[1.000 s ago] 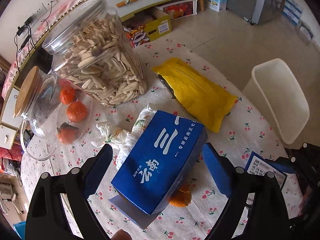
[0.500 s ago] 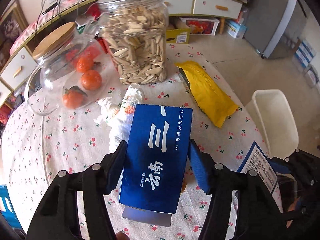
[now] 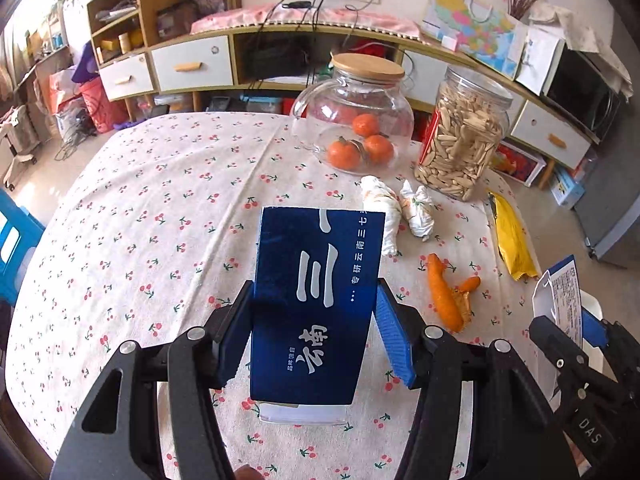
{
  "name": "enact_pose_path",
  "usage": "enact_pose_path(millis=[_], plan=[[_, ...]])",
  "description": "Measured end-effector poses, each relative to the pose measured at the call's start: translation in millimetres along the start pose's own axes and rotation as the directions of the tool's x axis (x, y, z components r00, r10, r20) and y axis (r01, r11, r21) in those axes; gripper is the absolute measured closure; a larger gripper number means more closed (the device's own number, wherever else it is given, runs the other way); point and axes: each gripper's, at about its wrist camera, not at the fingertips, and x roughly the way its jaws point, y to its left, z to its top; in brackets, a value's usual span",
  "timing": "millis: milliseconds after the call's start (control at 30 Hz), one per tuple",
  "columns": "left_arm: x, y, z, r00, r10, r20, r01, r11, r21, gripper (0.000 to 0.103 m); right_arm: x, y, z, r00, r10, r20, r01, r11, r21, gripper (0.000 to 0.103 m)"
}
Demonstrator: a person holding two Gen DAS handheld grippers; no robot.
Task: Collect trash
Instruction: 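Carry the blue box and printed card over the white bin and release both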
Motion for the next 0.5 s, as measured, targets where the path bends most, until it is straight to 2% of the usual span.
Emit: enact_pose_path(millis=[67, 133, 233, 333, 500], plan=[[-9, 0, -10, 0.997, 0.034, 0.07, -0.033, 0.999, -0.015, 0.045, -2, 1, 1, 0.999, -0.013, 0.029, 0.012, 1.0, 0.018, 0.049], [-18, -8, -15, 0.986, 0.069, 0.149, -0.066, 0.998, -0.021, 0.045, -4, 1, 2, 0.997, -0.045, 0.061, 0.044, 0.999, 0.024, 0.049], [-34, -21, -21, 0.953, 0.115, 0.28, -0.115, 0.993, -0.015, 0.045, -10, 2, 3, 0.987, -0.102, 0.12, 0.1, 0.995, 0.022, 0.049], [-40, -28, -23, 0.929, 0.149, 0.339, -0.145, 0.989, -0.037, 0.045, -15, 0, 3, 0.973, -0.156, 0.169, 0.153, 0.988, 0.03, 0.049], [-42, -36, -24, 0.915, 0.175, 0.363, -0.168, 0.984, -0.052, 0.045, -23, -6, 4, 0.955, -0.196, 0.221, 0.188, 0.98, 0.06, 0.049]])
